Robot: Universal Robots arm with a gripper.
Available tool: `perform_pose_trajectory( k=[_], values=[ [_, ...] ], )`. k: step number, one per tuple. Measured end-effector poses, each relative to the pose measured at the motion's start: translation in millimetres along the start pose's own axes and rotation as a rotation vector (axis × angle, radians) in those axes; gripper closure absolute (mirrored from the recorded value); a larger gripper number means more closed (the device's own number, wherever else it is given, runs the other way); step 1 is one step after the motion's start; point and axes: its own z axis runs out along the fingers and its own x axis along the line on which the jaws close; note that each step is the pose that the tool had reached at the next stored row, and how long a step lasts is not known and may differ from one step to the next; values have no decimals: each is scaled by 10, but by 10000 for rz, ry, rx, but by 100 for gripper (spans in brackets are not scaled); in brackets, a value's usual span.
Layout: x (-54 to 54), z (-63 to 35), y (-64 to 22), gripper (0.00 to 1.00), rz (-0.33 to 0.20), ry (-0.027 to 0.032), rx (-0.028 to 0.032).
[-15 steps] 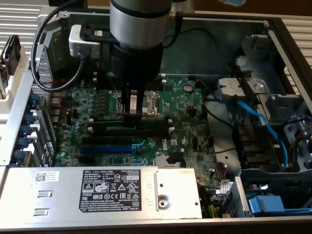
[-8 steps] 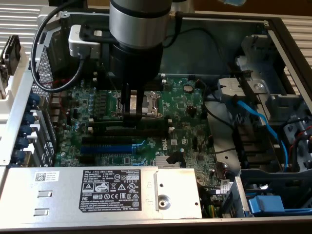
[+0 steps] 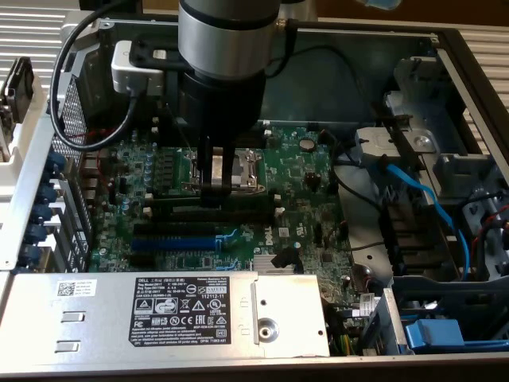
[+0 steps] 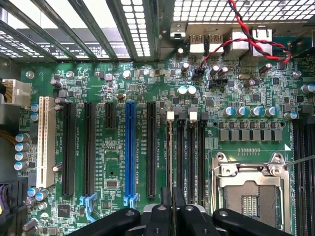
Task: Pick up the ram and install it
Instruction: 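Insert the ram into the slot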
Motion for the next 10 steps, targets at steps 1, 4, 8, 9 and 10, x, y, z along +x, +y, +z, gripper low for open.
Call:
perform_pose_trajectory(
  k=[1, 4, 8, 9, 10],
  values=[
    [2, 0, 2, 87, 1, -1, 0],
    [6, 0, 2, 87, 3, -5, 0],
    [9, 0, 2, 87, 1, -10, -1],
    [9, 0, 1, 87, 0, -13, -1],
    [9, 0, 2, 87, 0, -14, -2]
  ],
)
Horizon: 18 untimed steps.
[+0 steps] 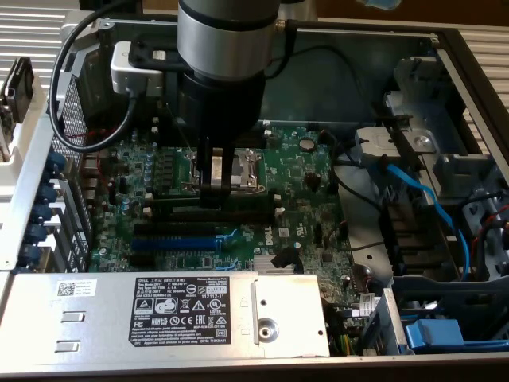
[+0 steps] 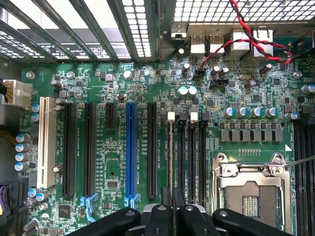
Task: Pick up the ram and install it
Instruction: 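Insert the ram into the slot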
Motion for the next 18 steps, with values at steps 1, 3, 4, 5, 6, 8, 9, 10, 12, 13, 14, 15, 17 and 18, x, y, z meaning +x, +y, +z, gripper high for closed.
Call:
perform_pose_trajectory(
  k=[1, 3, 4, 5, 6, 8, 9, 10, 12, 13, 14, 15, 17, 18],
  values=[
    [0, 0, 0, 87, 0, -4, 0],
    [1, 0, 0, 87, -1, -11, -1],
    [3, 0, 0, 87, -2, -16, -3],
    [4, 0, 0, 87, -2, -22, -4],
    [5, 0, 0, 87, -2, -27, -7],
    [8, 1, -1, 87, -3, -39, -17],
    [10, 1, -2, 87, -5, -46, -30],
    [13, 1, -3, 87, -5, -53, -42],
    [17, 0, -6, 87, -6, -72, -71],
    [20, 0, -8, 87, -7, -84, -85],
    [23, 0, -10, 87, -8, -96, -98],
    [28, 0, -13, 87, -9, -111, -113],
    [39, 0, -21, 87, -10, -141, -141],
    [44, -1, -24, 87, -12, -155, -155]
  ],
)
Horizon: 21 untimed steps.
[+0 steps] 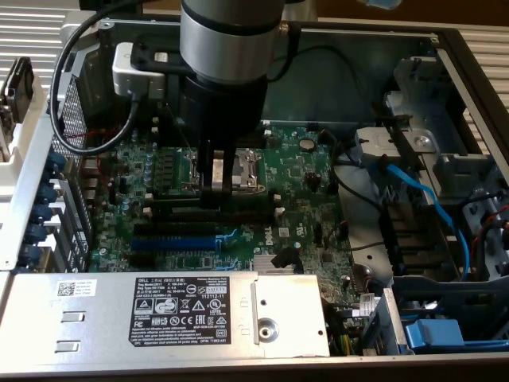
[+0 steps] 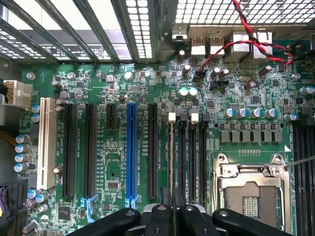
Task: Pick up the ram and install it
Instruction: 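Insert the ram into the slot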
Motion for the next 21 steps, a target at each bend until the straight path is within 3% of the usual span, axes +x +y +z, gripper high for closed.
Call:
perform_pose_trajectory(
  k=[7, 21],
  values=[
    [14, -2, -25, 87, -9, -96, -87],
    [43, -2, -26, 87, -23, -268, -177]
  ],
)
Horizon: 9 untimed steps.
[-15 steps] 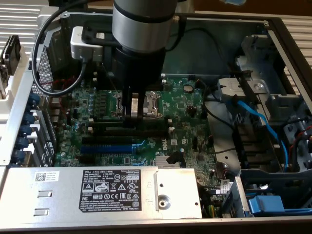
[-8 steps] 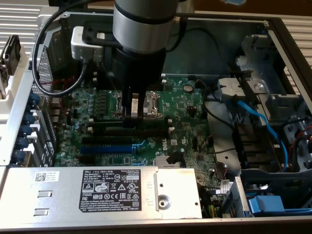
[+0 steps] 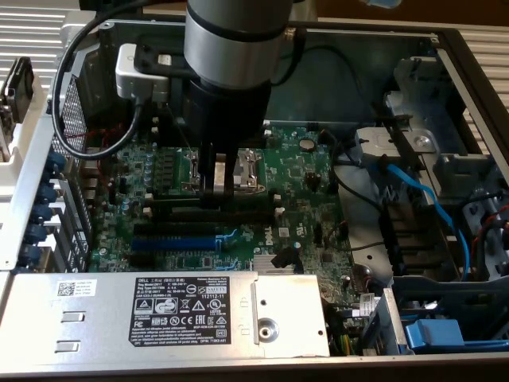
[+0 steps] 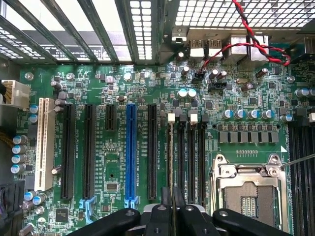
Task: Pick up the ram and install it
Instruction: 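Insert the ram into the slot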
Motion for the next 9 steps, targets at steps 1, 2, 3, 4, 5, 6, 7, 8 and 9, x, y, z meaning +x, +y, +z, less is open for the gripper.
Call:
perform_pose_trajectory(
  k=[1, 2, 3, 4, 5, 6, 7, 8, 9],
  values=[
    [2, 0, -1, 87, -2, -11, -8],
    [4, 0, 0, 87, -2, -20, -16],
    [6, -1, 0, 87, -2, -29, -24],
    [9, -6, 0, 87, -3, -36, -34],
    [10, -15, 2, 87, -2, -45, -39],
    [11, -32, 4, 87, -1, -54, -43],
    [12, -53, 5, 87, -2, -60, -42],
    [12, -74, 5, 87, -5, -74, -42],
    [13, -96, 5, 87, -8, -86, -42]
  ],
)
